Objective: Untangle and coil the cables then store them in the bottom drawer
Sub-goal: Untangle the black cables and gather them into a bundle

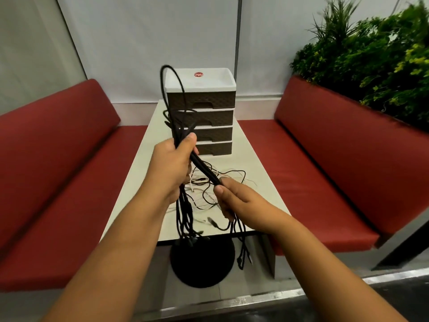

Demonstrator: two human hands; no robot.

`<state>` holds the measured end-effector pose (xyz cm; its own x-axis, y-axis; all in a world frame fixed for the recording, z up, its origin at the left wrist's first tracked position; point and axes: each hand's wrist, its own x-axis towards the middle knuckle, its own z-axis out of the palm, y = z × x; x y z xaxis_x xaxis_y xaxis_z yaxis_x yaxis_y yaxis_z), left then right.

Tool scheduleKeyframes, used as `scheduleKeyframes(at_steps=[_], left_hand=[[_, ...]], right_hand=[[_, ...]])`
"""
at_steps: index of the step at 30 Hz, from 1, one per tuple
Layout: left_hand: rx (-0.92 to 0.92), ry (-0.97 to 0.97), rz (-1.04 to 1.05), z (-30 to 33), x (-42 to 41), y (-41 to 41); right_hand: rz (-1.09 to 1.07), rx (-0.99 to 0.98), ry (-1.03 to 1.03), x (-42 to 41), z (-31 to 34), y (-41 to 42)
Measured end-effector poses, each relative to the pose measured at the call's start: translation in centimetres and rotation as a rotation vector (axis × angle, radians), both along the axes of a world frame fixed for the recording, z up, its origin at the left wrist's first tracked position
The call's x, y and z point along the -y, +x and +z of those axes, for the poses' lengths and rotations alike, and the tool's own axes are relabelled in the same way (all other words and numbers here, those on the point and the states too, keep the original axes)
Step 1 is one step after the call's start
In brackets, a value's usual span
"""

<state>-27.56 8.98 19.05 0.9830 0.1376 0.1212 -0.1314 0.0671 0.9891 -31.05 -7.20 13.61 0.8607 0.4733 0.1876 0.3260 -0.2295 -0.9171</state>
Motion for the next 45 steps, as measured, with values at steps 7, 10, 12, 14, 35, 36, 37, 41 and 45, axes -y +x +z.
scheduleKeyframes(at_steps=[7,10,12,14,35,36,37,41,45], left_hand=[[0.004,-0.071,0.093,-0.1,-1.0,1.0],[-0.008,-0.109,0.127,-0.1,-1.9,1.5],[-0.015,-0.119,0.145,-0.3,-2.1,1.6],[-0.023,-0.123,0.147,-0.6,-2.0,1.8],[-0.008,-0.087,0.104,-0.7,-1.5,2.3],[-0.015,-0.087,0.109,-1.0,-1.5,2.2],[-0.021,-0.082,0.117,-1.3,-1.5,2.2],[-0.053,-0.013,0.088,-2.1,-1.8,2.2],[-0.168,0.172,-0.107,-3.1,-1.2,1.2]], right_hand=[[-0.1,0.049,-0.271,1.5,-6.2,1.4],[-0.121,0.003,-0.363,2.3,-9.2,1.2],[-0.138,-0.02,-0.407,2.7,-10.7,0.9],[-0.146,-0.051,-0.42,3.1,-12.2,0.6],[-0.169,-0.219,-0.168,3.5,-10.3,0.7],[-0.169,-0.221,-0.188,3.7,-11.1,0.6],[-0.168,-0.226,-0.222,3.9,-11.9,0.5],[-0.183,-0.311,-0.335,5.9,-14.7,-0.3],[-0.066,-0.437,-0.389,7.6,-14.0,-1.5]])
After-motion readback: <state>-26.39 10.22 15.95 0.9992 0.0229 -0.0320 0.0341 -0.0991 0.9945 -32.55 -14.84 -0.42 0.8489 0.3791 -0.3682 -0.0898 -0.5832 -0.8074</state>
